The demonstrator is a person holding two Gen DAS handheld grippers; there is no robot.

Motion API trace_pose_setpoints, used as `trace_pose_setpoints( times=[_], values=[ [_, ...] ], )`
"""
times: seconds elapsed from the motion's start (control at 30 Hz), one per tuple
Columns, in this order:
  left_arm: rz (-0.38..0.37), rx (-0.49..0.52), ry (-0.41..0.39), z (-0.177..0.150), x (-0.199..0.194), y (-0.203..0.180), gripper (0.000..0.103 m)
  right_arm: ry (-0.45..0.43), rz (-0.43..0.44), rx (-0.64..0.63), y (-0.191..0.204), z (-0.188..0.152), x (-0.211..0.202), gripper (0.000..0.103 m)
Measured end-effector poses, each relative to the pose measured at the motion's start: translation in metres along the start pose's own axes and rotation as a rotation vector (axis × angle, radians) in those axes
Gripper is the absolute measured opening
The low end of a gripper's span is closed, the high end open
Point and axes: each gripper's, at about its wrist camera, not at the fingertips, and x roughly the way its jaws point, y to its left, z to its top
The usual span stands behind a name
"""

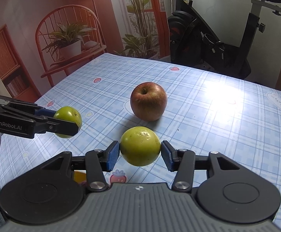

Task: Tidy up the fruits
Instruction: 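Carry both green apples with both tools over the plate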

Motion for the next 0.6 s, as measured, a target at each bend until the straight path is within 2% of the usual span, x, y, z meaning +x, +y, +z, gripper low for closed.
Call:
trace_pose_setpoints(
  times=[0.3,0.6],
  values=[
    [-0.031,0.058,-0.024,-0.023,-0.042,-0.020,0.048,-0.047,0.010,-0.040,0.028,-0.013,-0.050,0.050],
    [-0.051,0.082,0.004,-0.053,-0.057,-0.030,0.048,-0.041,0.022,-0.065,0.055,-0.038,-0.077,0.050]
  ],
)
